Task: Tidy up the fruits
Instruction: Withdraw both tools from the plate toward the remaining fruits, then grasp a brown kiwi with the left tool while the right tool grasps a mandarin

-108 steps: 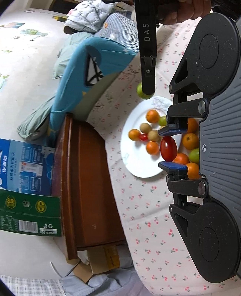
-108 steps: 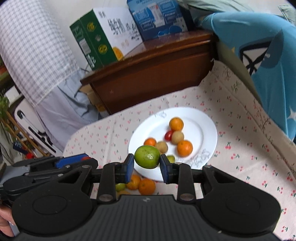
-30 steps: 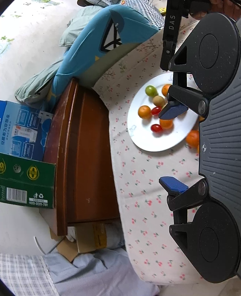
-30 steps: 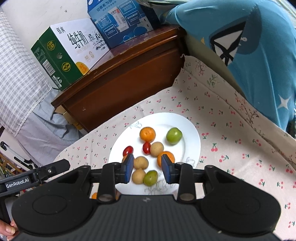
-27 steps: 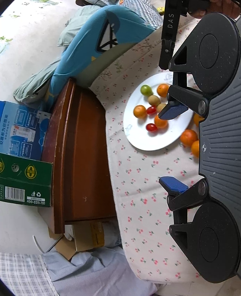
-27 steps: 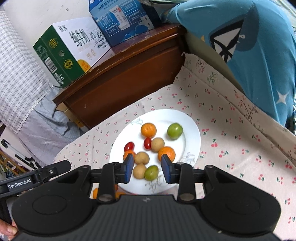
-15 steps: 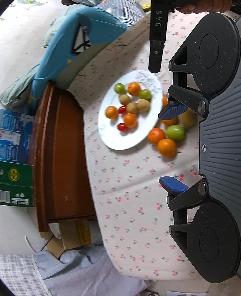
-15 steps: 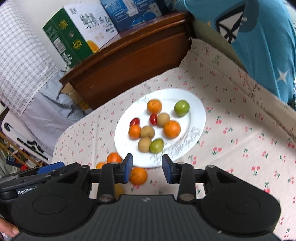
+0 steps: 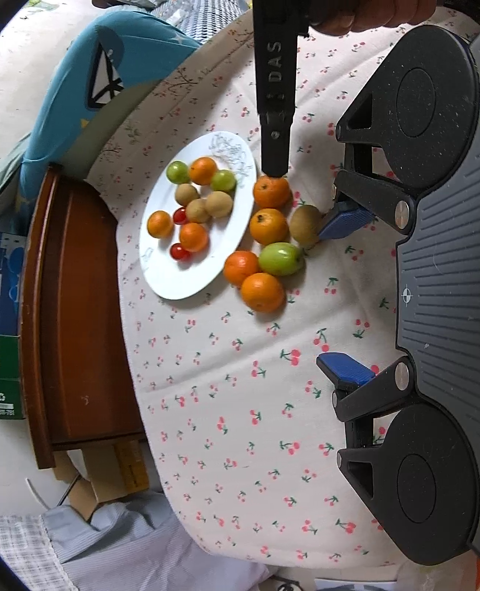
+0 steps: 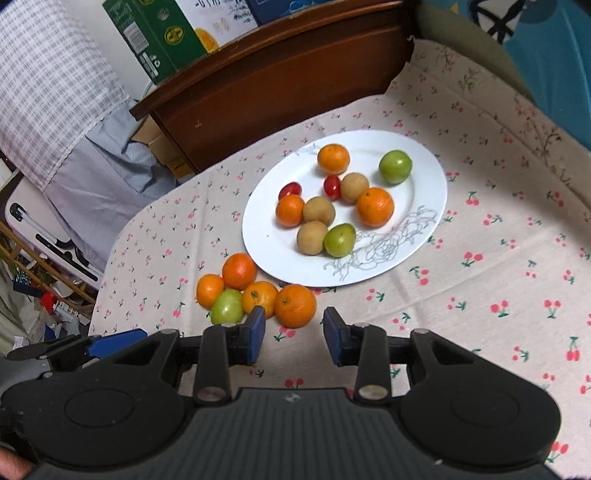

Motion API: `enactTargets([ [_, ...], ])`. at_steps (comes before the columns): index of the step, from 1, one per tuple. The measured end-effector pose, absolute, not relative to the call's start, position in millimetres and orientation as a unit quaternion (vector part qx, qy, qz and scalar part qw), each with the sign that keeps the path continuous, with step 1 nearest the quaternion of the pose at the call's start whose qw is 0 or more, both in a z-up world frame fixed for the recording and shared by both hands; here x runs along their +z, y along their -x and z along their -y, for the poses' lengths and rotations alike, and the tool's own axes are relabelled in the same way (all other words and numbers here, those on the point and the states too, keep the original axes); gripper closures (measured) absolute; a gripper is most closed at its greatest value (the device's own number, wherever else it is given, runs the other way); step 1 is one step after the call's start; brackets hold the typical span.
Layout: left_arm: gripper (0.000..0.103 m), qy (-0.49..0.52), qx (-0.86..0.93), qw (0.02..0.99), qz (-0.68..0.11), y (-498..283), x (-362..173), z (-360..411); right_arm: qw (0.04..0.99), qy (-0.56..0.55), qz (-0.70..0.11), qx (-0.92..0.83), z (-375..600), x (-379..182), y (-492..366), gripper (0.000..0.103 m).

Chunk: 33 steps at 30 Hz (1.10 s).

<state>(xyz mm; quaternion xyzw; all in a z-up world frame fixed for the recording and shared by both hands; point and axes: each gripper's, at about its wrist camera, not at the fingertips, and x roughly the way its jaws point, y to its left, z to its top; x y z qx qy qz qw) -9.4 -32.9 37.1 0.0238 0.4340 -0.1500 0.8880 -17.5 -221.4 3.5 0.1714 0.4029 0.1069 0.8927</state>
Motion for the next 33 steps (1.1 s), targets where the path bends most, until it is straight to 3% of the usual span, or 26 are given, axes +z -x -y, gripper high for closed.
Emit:
enactTargets([
  [12, 0.035, -0.024, -0.168, 0.881, -0.442, 10.6, 26.4, 42.7, 0.897, -0.141, -0.407, 0.1, 205.1, -11.7, 1.5, 0.067],
  [15, 0.035, -0.025, -0.171, 0.88, -0.442, 10.0, 23.9, 45.9, 0.897, -0.137, -0.409, 0.098, 203.1, -15.2, -0.8, 0.073],
  [21, 0.035, -0.011, -0.18, 0.883, -0.434, 7.3, 20.8, 52.8, 0.894, -0.144, -0.411, 0.102, 208.9, -13.2, 2.9, 0.074],
  [33, 0.046, 0.013, -0.183, 0.887, -0.423, 2.4, 13.5, 72.6, 0.896, -0.161, -0.404, 0.093, 230.1, -4.4, 17.8, 0.074],
])
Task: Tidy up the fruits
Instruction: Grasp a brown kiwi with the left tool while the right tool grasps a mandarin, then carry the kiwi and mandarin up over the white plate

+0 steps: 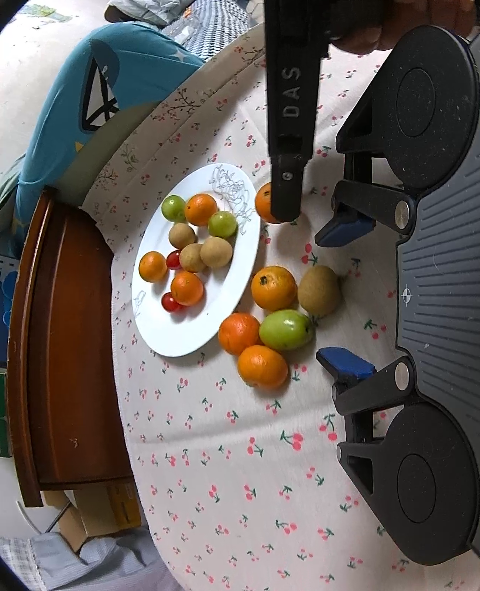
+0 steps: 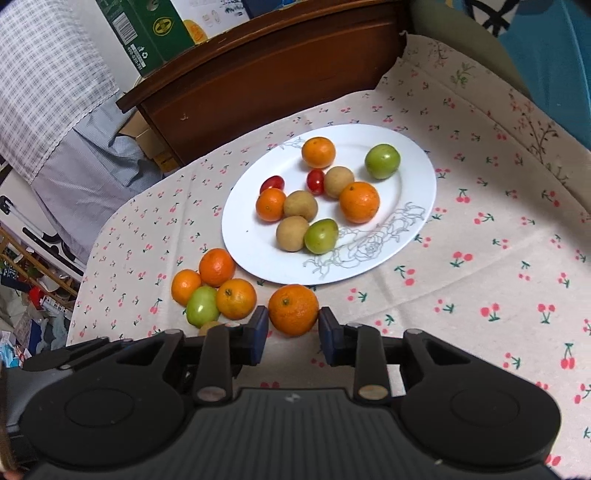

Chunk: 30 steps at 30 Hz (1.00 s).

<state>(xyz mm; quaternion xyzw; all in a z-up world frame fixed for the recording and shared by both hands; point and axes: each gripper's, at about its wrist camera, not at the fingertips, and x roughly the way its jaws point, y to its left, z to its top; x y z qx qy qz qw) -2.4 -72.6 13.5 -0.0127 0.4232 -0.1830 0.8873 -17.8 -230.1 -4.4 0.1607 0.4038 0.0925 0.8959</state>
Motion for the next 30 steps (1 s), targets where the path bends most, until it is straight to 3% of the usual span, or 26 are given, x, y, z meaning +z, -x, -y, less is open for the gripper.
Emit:
enactTargets([
  [8, 0.076, 0.019, -0.188, 0.889, -0.418, 0.3, 12.1, 78.7, 0.896, -0.161, -0.403, 0.093, 231.9, -3.8, 19.7, 0.074],
  [30, 0.077, 0.008, -0.191, 0.895, -0.403, 17.2, 27.4, 64.6, 0.896, -0.156, -0.402, 0.11, 230.4, -1.2, 27.6, 0.074],
])
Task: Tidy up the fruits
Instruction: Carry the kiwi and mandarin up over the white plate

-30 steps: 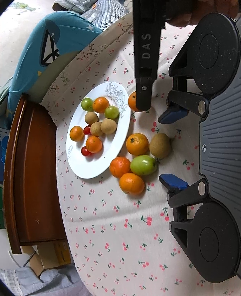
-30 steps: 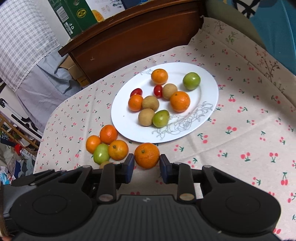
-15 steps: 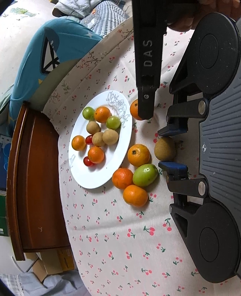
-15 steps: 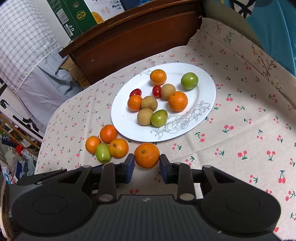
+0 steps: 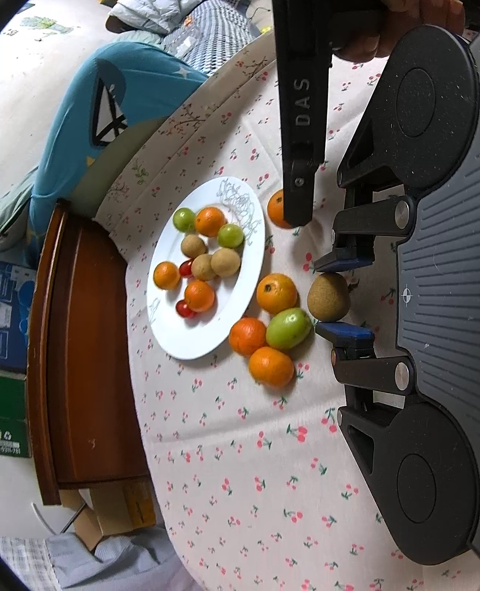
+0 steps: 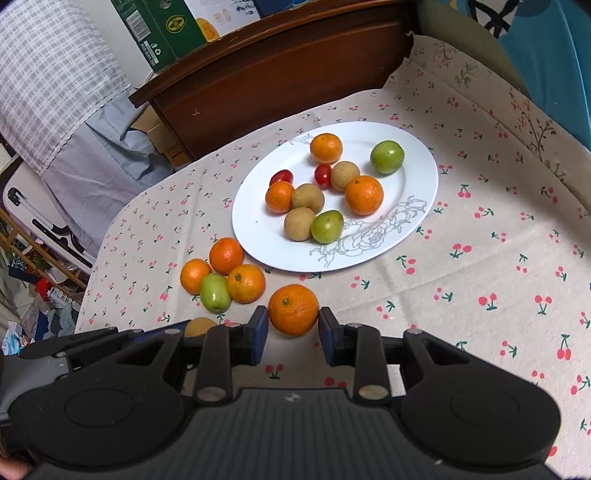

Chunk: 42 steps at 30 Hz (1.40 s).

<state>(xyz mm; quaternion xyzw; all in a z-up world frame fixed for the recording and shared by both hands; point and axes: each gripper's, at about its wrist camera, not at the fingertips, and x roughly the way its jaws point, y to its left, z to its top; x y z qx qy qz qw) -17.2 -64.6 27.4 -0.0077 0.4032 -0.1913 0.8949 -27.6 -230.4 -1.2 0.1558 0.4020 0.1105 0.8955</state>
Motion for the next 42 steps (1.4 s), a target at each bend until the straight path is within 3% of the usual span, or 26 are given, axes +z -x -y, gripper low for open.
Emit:
enactTargets([
  [25, 0.077, 0.014, -0.202, 0.924, -0.323, -25.3, 99.5, 53.2, 0.926, -0.208, -0.297, 0.105, 267.0, 71.4, 14.5, 0.073],
  [42, 0.077, 0.015, -0.209, 0.905, -0.369, -93.7, 68.4, 66.2, 0.918, -0.216, -0.323, 0.08, 273.7, 45.9, -52.2, 0.073],
])
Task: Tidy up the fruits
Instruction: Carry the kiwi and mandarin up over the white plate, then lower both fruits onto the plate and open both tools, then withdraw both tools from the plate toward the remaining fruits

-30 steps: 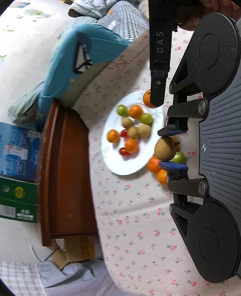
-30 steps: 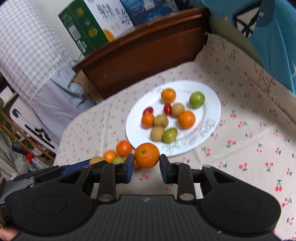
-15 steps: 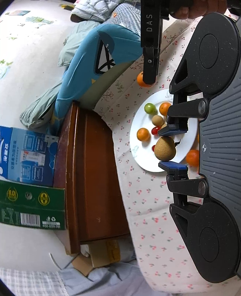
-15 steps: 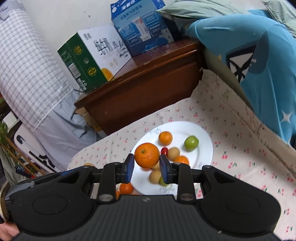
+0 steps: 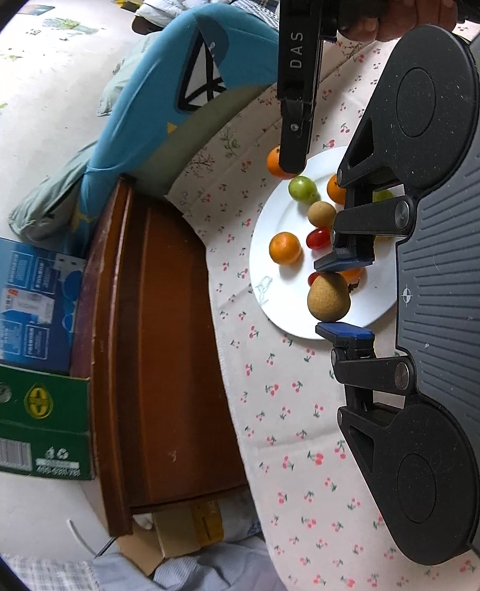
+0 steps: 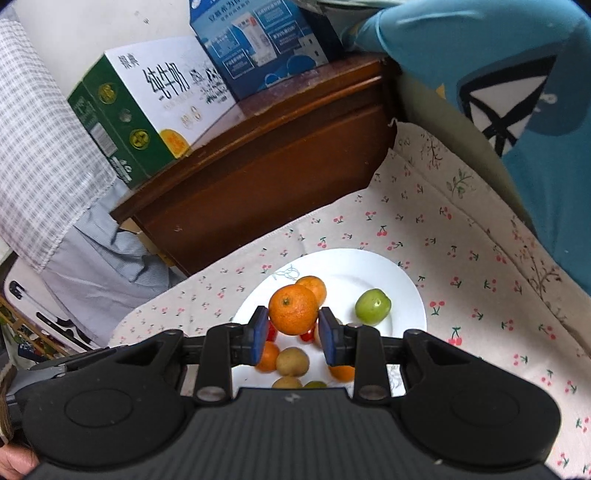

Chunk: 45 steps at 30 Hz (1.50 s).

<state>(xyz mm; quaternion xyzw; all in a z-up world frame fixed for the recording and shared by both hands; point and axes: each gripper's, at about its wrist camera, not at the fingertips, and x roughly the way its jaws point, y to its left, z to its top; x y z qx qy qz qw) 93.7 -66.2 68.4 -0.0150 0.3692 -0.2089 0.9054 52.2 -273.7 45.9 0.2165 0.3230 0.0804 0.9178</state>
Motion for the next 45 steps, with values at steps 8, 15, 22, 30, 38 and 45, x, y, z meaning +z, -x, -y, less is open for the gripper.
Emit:
enactTargets([
  [8, 0.076, 0.02, -0.213, 0.894, -0.393, -111.6, 51.9, 76.8, 0.913, -0.219, -0.337, 0.068, 276.6, 32.6, -73.7, 0.073],
  [15, 0.074, 0.026, -0.216, 0.892, -0.397, -117.9, 47.6, 82.4, 0.91, -0.229, -0.34, 0.054, 280.5, 24.7, -84.1, 0.07],
  [22, 0.046, 0.031, -0.208, 0.906, -0.369, -114.6, 69.2, 79.1, 0.912, -0.23, -0.334, 0.057, 279.8, 31.5, -81.6, 0.07],
  [30, 0.035, 0.01, -0.183, 0.918, -0.351, -108.3, 92.6, 68.6, 0.918, -0.211, -0.33, 0.055, 274.7, 38.4, -72.3, 0.068],
  [38, 0.033, 0.012, -0.155, 0.927, -0.342, -95.1, 110.4, 42.0, 0.928, -0.174, -0.32, 0.069, 263.5, 52.9, -50.3, 0.065],
  [45, 0.033, 0.02, -0.139, 0.924, -0.355, -80.5, 110.8, 24.2, 0.928, -0.168, -0.322, 0.085, 255.6, 54.1, -25.9, 0.065],
])
